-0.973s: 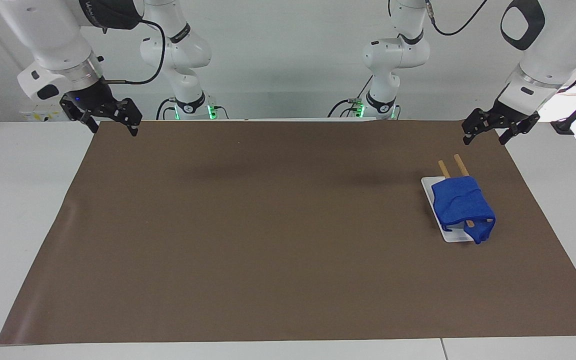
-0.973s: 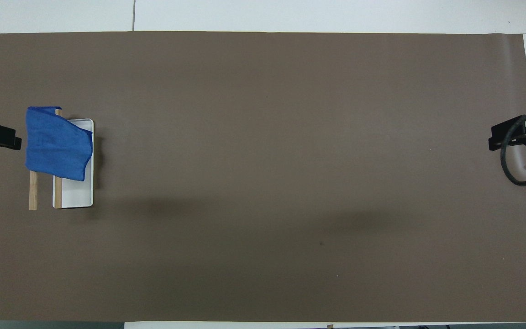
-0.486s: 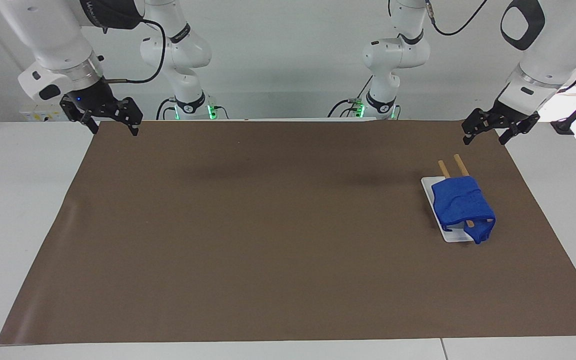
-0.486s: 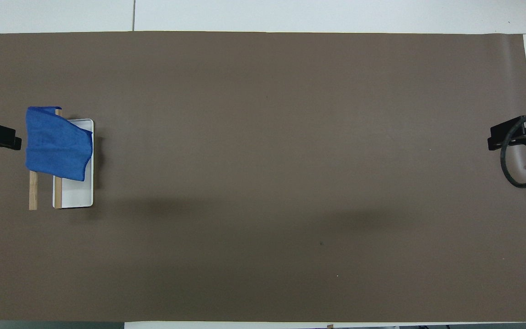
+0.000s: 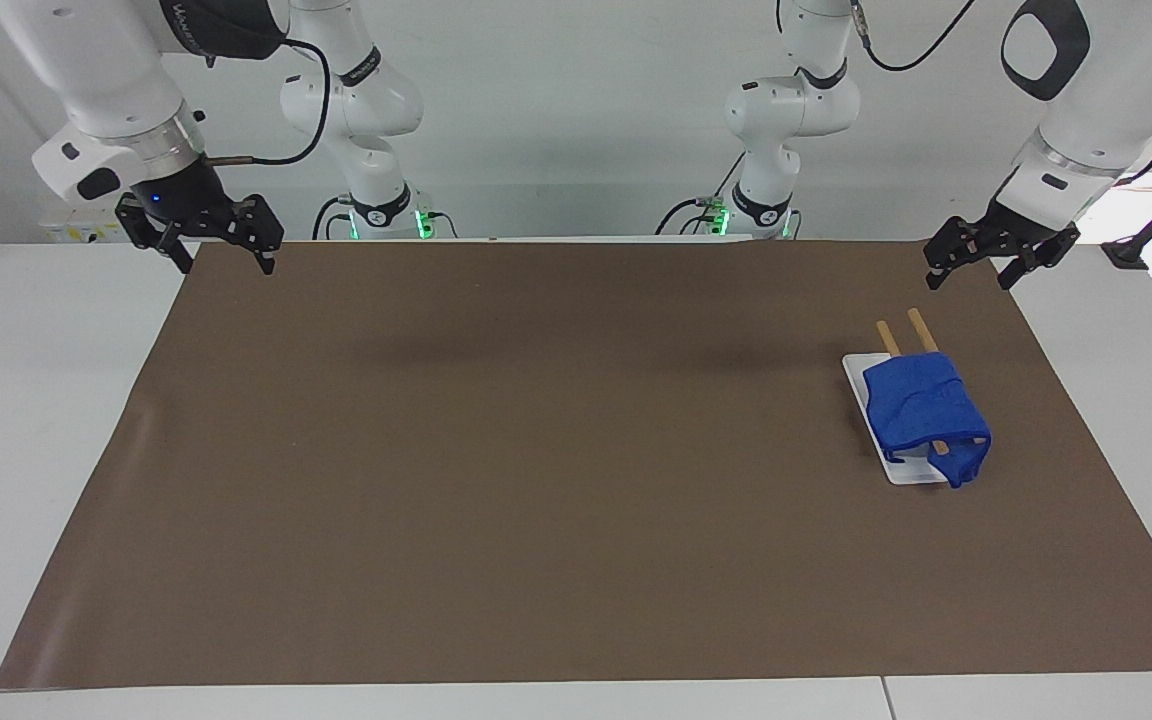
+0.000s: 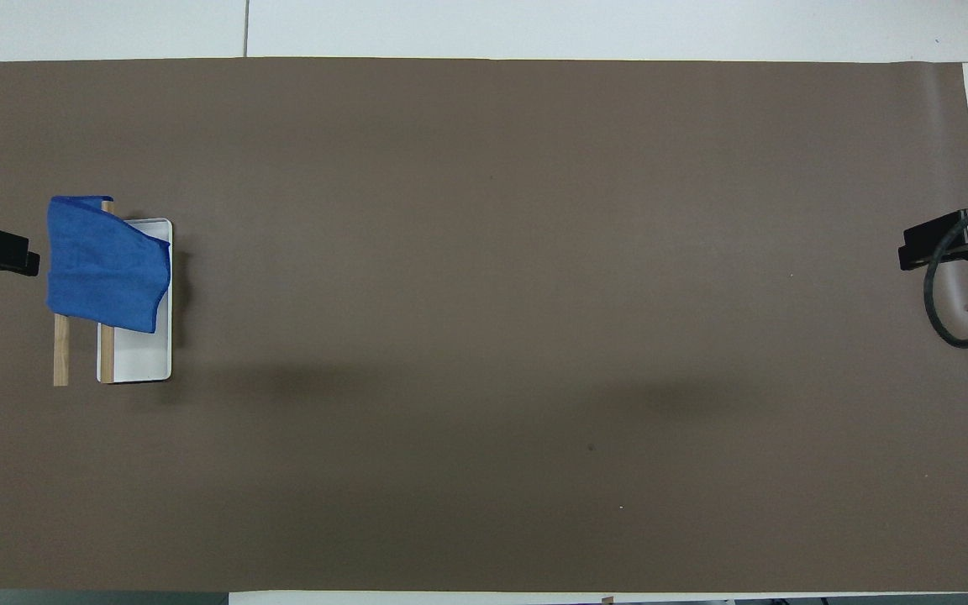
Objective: Right arm passes towel to left arm to hang
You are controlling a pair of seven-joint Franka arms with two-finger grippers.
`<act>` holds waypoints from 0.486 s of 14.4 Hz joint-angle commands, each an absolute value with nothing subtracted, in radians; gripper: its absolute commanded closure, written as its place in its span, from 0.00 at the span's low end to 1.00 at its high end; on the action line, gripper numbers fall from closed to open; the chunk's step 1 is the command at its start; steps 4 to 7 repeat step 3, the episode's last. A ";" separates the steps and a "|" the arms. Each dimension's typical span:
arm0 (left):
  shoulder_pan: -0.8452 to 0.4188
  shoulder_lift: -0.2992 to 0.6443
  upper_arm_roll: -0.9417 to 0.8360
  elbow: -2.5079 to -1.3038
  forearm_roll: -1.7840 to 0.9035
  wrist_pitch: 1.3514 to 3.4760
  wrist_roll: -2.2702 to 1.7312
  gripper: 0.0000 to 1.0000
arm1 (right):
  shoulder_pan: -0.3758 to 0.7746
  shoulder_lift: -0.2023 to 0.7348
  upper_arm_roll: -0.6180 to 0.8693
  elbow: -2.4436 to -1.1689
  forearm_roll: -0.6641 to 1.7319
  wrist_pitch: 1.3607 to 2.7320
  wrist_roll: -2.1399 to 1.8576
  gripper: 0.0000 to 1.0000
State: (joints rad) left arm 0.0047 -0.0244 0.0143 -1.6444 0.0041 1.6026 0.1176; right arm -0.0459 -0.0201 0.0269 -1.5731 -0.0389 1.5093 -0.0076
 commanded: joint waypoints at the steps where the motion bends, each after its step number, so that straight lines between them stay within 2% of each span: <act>1: 0.003 -0.037 0.020 -1.652 -0.005 1.594 0.132 0.00 | -0.060 -0.041 0.034 -1.601 -0.034 1.529 -0.028 0.00; 7: 0.003 -0.037 0.020 -1.652 -0.005 1.594 0.132 0.00 | -0.058 -0.043 0.034 -1.603 -0.034 1.528 -0.028 0.00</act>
